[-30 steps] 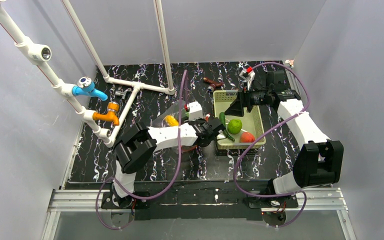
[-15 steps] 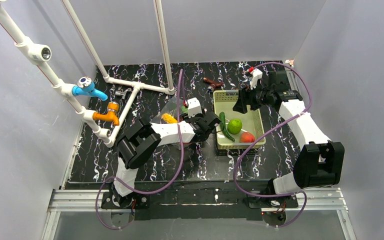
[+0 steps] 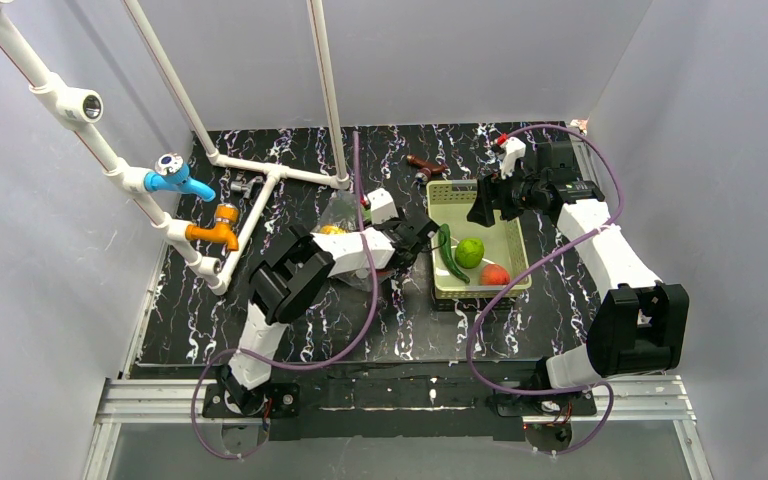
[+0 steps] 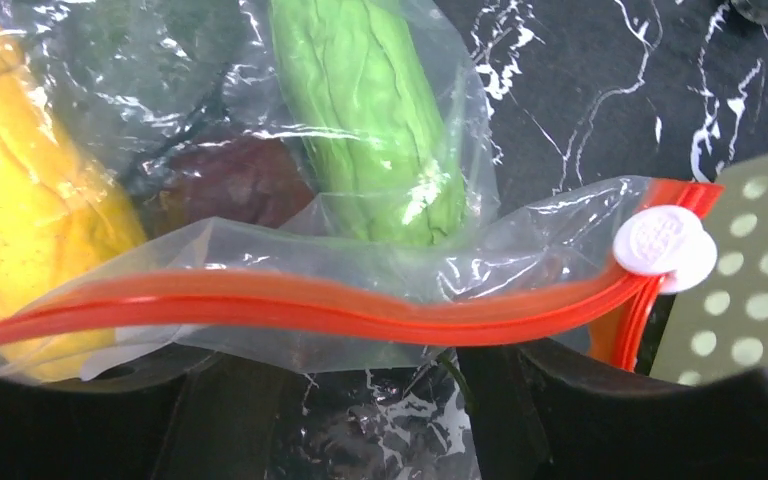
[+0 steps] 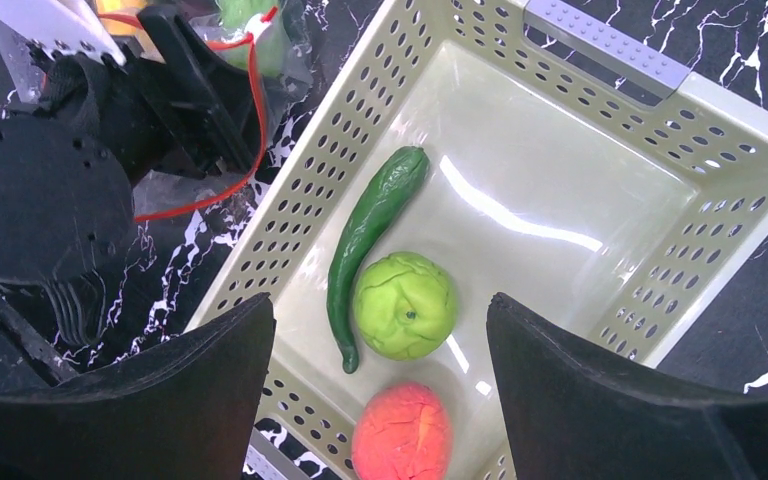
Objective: Open the zip-top bag and remove the fake food
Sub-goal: Pick up the fake vegetable from the zipper food storage bag.
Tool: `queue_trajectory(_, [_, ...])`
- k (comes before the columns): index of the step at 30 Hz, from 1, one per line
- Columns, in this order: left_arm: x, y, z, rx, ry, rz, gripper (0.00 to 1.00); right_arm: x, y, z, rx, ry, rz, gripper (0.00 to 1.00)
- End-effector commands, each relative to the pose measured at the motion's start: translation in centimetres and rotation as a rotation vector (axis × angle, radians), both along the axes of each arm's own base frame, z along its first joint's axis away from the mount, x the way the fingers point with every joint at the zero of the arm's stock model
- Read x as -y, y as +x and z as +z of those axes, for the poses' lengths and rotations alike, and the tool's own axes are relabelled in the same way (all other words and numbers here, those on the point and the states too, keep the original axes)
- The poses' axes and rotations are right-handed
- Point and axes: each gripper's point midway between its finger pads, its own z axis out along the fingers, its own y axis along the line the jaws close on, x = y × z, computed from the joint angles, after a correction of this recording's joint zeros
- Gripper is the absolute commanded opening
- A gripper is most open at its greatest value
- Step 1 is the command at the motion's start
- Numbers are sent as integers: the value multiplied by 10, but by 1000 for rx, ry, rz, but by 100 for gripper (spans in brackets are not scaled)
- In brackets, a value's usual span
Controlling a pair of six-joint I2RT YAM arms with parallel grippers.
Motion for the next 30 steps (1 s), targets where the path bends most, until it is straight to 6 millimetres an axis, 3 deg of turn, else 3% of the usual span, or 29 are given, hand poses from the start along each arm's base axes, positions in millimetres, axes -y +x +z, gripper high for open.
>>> queue_trajectory(1, [-22, 0, -4, -39, -2, 75, 50, 2, 5, 16, 61, 9, -10, 84])
queue_trajectory(5, [-25, 0, -1, -34, -12, 48, 15, 2, 5, 15, 56, 8, -10, 84])
queue_trajectory(6, [-25, 0, 1, -31, -17, 33, 9, 41, 22, 3, 76, -167, -190, 84])
queue_trajectory(7, [-24, -1, 4, -30, -20, 16, 4, -49, -38, 50, 18, 306, 297, 84])
queue_trajectory(8, [-23, -2, 7, -31, -25, 0, 0, -52, -43, 54, 13, 335, 327, 84])
queue_trajectory(13, [-19, -17, 29, -61, -36, -123, 0, -55, -50, 60, 7, 359, 351, 84])
queue_trajectory(20, [-20, -58, 48, -123, -92, -289, 0, -57, -55, 62, -13, 383, 371, 84])
queue_trajectory(27, [-36, -99, 64, -172, -121, -407, 0, -56, -54, 61, -2, 373, 364, 84])
queue_trajectory(30, [-44, -113, 66, -190, -125, -438, 0, -58, -57, 62, -73, 408, 321, 84])
